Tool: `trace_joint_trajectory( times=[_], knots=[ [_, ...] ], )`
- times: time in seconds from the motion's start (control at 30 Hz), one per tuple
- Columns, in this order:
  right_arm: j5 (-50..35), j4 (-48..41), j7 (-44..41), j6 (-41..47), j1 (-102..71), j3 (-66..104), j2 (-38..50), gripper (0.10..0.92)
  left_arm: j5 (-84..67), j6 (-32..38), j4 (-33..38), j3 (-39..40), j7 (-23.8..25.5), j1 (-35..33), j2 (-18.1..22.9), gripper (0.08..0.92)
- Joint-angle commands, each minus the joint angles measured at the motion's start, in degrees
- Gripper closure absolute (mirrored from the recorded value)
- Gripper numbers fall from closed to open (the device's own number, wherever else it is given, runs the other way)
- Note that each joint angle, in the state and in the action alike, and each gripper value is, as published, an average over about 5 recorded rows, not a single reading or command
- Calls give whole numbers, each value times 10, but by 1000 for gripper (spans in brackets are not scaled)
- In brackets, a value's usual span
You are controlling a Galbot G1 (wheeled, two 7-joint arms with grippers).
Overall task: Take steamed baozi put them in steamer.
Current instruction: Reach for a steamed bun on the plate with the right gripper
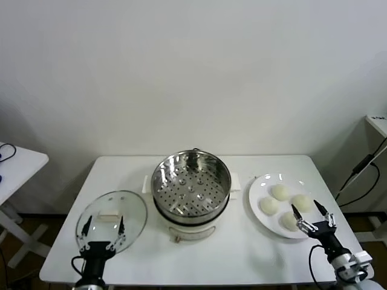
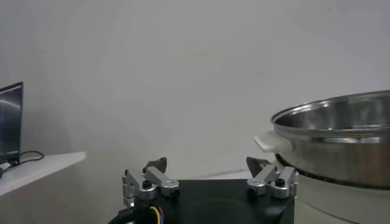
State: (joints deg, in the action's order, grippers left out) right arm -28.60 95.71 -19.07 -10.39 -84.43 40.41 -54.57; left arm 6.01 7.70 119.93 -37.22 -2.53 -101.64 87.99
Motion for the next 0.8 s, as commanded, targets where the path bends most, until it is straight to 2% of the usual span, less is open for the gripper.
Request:
trace_joint_trajectory(
  times=[0.03, 0.2, 0.4, 0.6, 0.8],
  knots=[
    [32, -1, -36, 11, 40, 4, 41, 203, 5, 2, 1, 1, 1, -1, -2, 177],
    [76, -43, -125, 51, 139, -49, 177, 203, 17, 8, 0, 4, 0, 0, -6, 177],
    [127, -160, -257, 68, 340, -206, 294, 203, 22, 12, 0, 12, 0, -2, -12, 177],
    [162, -236, -399, 83, 577, -433, 328, 203, 20, 12, -3, 14, 0, 0, -13, 177],
    [215, -333, -487, 54, 829, -690, 278, 203, 18, 9, -4, 11, 0, 3, -16, 177]
  ],
)
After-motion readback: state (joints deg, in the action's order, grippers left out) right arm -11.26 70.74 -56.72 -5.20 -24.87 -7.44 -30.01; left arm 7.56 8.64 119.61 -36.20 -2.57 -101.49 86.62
